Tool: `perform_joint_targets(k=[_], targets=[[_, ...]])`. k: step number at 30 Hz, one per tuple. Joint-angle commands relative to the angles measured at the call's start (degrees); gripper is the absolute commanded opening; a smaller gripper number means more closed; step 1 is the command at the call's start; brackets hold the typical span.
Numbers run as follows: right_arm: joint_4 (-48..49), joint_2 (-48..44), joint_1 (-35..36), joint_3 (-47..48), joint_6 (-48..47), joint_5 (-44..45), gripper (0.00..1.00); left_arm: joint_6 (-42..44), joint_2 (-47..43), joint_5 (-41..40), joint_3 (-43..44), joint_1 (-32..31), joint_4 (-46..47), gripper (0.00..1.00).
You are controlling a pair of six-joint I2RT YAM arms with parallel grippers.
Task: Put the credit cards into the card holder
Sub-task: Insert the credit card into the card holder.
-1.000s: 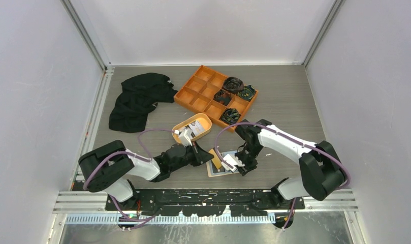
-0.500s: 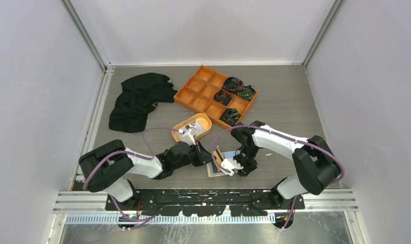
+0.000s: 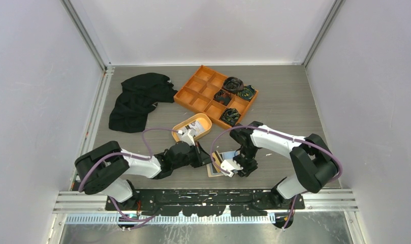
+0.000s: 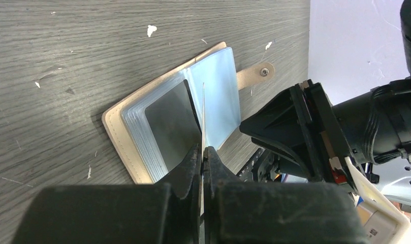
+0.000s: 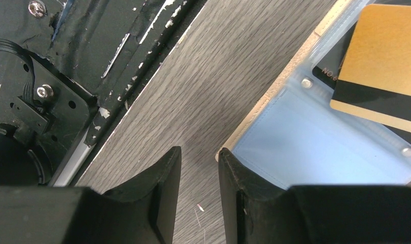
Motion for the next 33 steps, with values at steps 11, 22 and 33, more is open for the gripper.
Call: perform_joint_targets(k=[11, 22, 33], targets=[[-0.28, 0.38, 0.67, 0.78, 0.74, 0.43, 0.39, -0.34, 3.22, 1.56, 2.85, -0.32, -0.21, 0.0], [-0.34, 0.47, 0.67, 0.9, 1.12, 0.22, 0.39, -0.53, 3.92, 1.65, 4.29, -0.44, -3.5, 0.0], [-0.44, 0.49, 0.66, 1.09, 1.4, 0.29, 0.39, 2.41, -1.79, -3.0, 5.34, -0.38, -13.47, 0.0]])
